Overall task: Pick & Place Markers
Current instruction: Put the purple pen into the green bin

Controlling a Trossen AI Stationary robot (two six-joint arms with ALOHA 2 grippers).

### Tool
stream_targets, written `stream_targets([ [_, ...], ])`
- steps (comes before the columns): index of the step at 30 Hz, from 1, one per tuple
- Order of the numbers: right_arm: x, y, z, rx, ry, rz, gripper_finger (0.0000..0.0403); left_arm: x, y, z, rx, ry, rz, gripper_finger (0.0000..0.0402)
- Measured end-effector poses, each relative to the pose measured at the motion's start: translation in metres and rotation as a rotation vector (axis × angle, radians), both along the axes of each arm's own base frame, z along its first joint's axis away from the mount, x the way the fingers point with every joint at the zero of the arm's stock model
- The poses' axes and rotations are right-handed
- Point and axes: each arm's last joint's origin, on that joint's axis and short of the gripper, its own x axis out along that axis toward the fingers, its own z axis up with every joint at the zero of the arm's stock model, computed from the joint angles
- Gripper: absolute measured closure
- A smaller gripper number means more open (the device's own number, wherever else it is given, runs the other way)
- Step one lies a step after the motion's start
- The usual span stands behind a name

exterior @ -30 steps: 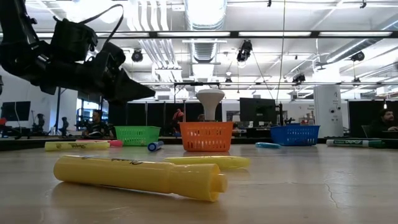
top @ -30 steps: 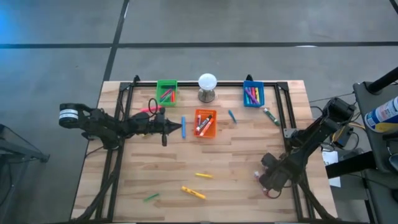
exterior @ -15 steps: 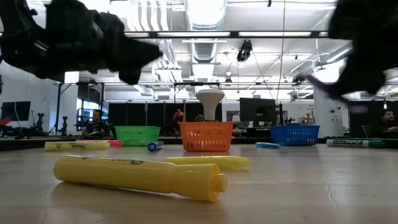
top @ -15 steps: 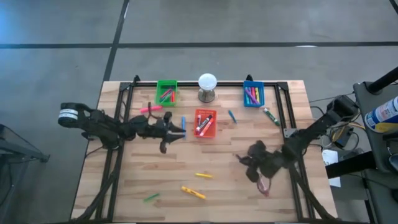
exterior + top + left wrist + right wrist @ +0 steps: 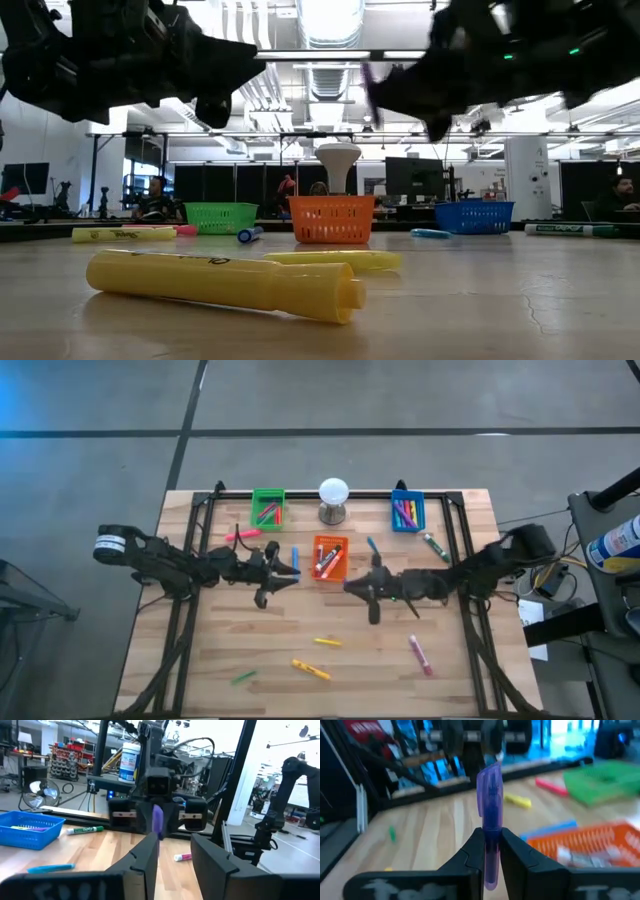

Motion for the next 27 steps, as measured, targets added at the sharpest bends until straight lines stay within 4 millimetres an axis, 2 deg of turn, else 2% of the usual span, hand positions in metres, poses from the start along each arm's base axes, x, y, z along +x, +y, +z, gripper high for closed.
stream_targets([
  [3, 0.020, -0.007, -0.004, -0.010, -0.057, 0.046, 0.0368, 0.000, -0.001, 0.000, -0.002, 0.005, -0.007, 0.0290],
  [7, 0.048, -0.012, -0.016, -0.031, -0.034, 0.031, 0.0363, 0.001, -0.002, 0.000, -0.019, 0.009, -0.016, 0.0290],
  [12, 0.078, -0.018, -0.016, -0.035, -0.062, 0.005, 0.0361, 0.004, -0.003, -0.001, -0.021, 0.045, -0.015, 0.0290],
  [18, 0.094, -0.018, -0.007, -0.034, -0.108, 0.000, 0.0360, 0.006, -0.002, -0.002, -0.023, 0.069, 0.015, 0.0290],
  [27, 0.102, -0.017, 0.000, -0.028, -0.109, 0.047, 0.0360, 0.021, -0.003, -0.003, -0.022, 0.092, 0.024, 0.0290],
])
